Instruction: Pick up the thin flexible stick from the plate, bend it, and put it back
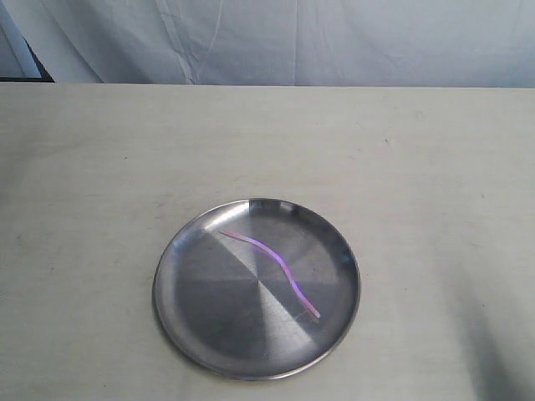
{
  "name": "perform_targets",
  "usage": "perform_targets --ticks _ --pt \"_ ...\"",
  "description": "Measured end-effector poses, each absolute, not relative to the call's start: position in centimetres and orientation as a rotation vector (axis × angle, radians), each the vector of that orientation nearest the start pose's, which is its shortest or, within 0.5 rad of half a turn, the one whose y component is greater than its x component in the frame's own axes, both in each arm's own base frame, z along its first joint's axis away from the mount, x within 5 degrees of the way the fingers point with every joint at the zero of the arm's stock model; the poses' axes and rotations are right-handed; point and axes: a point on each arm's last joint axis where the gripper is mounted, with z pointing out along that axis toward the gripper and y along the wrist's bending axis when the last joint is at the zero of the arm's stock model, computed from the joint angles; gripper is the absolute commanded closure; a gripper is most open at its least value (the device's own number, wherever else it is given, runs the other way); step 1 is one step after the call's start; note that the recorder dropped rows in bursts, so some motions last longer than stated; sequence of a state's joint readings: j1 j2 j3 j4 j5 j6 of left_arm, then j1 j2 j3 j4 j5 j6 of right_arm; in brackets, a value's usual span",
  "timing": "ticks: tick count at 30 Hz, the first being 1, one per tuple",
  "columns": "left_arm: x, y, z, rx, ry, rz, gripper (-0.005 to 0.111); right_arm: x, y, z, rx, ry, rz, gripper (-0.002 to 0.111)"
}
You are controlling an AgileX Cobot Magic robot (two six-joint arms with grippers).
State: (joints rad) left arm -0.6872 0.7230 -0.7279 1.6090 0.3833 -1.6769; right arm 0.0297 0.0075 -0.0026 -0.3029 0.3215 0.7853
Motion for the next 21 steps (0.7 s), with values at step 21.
perform_targets --ticks 21 --pt "6.6 -1.1 27.4 -0.649 1.303 -0.968 0.107 5.4 -0.7 18.6 0.483 1.737 0.292 0.109"
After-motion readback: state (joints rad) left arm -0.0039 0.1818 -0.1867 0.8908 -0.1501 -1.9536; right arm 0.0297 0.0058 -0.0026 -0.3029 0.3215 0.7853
